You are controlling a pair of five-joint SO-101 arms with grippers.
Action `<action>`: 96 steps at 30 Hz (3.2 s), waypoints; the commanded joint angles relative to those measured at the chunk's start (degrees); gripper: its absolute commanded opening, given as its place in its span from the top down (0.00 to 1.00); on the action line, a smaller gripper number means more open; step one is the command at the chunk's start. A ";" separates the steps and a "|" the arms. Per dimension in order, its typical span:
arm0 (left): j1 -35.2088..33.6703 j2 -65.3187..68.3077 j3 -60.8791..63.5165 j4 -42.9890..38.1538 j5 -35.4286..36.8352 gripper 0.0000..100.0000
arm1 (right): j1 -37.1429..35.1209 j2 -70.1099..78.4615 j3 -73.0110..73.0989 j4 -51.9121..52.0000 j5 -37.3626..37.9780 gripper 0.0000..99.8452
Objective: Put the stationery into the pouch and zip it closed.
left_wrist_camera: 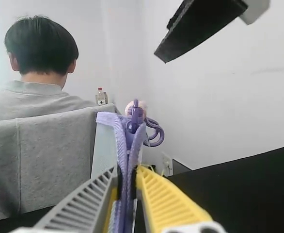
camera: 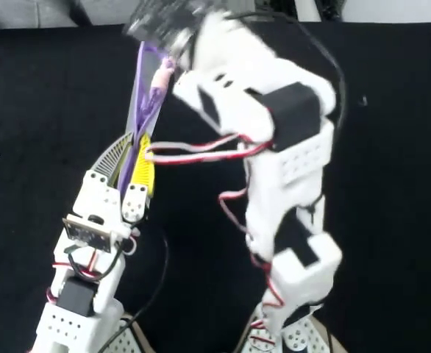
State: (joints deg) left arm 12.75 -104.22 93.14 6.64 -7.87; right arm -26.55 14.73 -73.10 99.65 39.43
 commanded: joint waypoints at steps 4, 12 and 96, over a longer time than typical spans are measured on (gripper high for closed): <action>0.13 -0.44 -1.45 -0.88 0.62 0.97 | -9.32 -14.55 25.10 0.79 19.69 0.71; 3.03 -0.44 -1.98 -0.62 0.09 0.97 | -9.58 -15.78 31.52 -2.46 28.84 0.71; 11.74 -0.44 -1.98 -4.66 -11.16 0.97 | -3.16 -87.60 140.18 -77.01 -18.11 0.80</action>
State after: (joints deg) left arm 23.91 -104.04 93.32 3.65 -19.47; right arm -30.59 -72.48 65.71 27.12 20.44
